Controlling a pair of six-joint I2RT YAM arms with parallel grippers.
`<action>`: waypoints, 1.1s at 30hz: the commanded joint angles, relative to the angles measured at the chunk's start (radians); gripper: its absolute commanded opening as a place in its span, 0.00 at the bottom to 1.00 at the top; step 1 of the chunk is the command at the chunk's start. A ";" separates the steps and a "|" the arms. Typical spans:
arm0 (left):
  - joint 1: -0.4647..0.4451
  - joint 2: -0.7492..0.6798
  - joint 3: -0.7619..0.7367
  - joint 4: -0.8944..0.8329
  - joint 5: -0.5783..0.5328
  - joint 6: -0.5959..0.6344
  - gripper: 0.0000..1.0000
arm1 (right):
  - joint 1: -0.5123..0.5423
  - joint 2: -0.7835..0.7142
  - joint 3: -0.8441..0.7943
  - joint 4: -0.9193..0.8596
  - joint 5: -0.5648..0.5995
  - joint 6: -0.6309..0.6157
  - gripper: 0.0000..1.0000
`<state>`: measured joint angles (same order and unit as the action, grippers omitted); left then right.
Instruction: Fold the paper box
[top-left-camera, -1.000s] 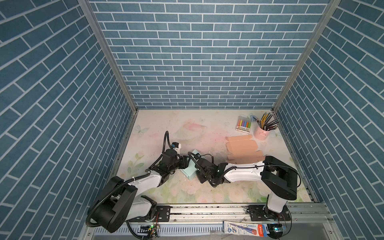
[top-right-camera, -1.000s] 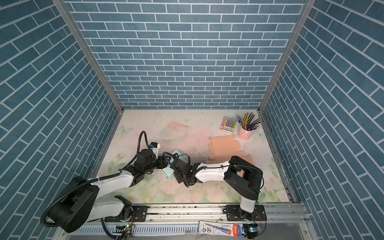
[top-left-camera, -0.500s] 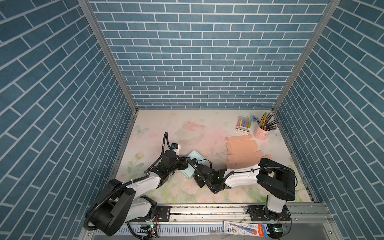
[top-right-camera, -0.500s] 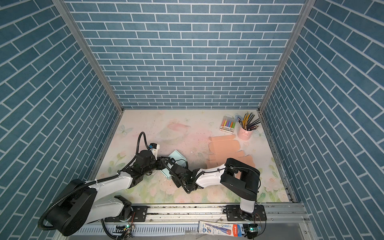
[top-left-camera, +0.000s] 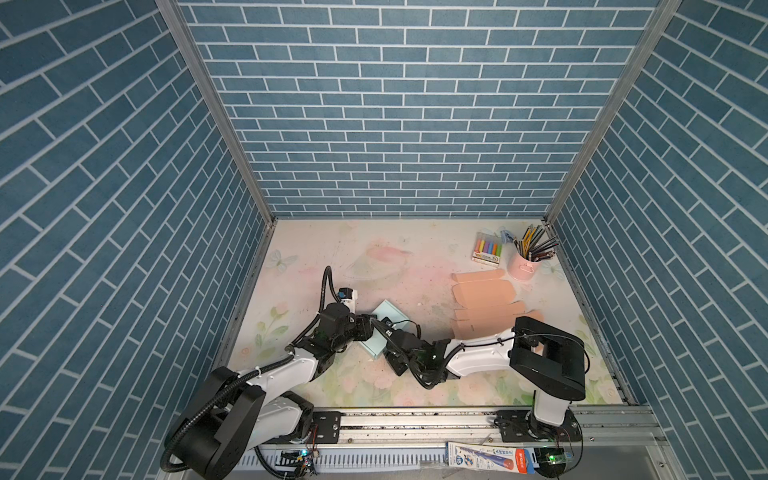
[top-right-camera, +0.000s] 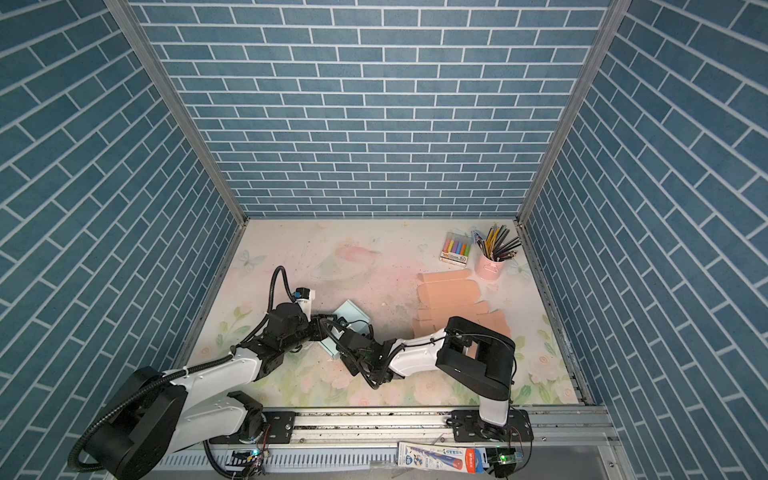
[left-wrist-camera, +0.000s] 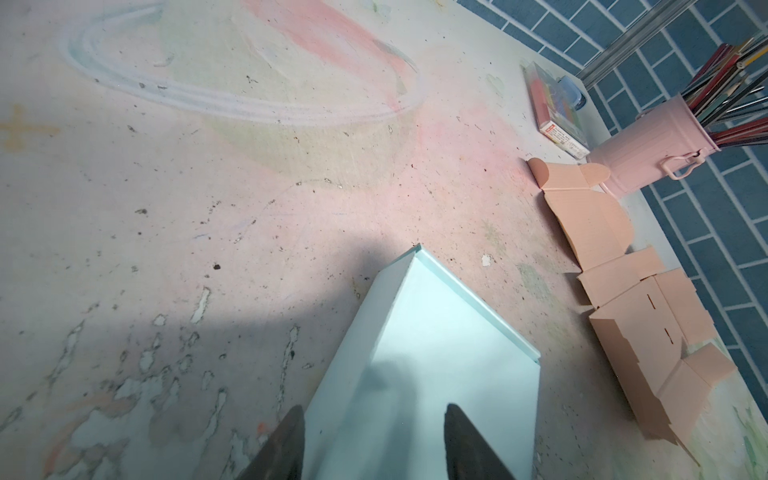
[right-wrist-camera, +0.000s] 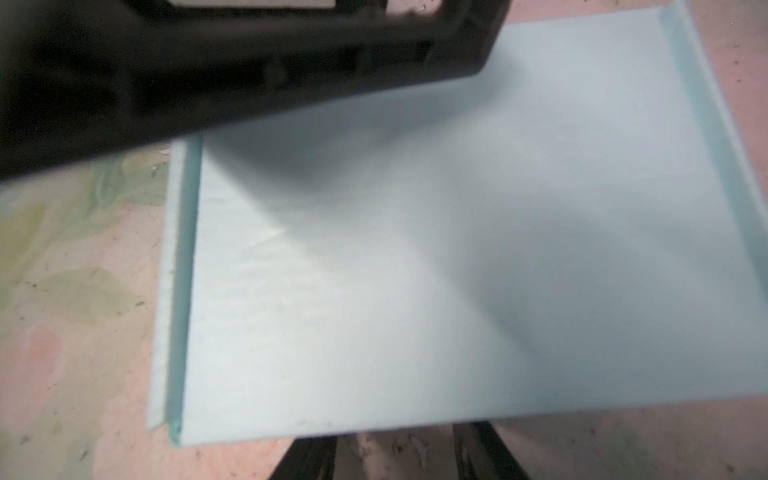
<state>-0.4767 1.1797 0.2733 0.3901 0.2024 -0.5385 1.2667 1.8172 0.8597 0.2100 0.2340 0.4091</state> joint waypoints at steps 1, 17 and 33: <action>0.011 -0.010 -0.055 -0.081 0.192 -0.056 0.54 | -0.026 -0.034 -0.031 0.122 -0.056 0.116 0.45; 0.087 -0.006 -0.009 -0.074 0.222 -0.059 0.62 | -0.153 -0.295 -0.262 0.151 -0.129 0.258 0.33; 0.092 0.115 0.099 -0.034 0.230 -0.025 0.73 | -0.335 -0.165 -0.139 0.114 -0.206 0.213 0.00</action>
<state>-0.3920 1.2747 0.3462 0.3405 0.4316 -0.5846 0.9443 1.5986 0.6888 0.3630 0.0364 0.6563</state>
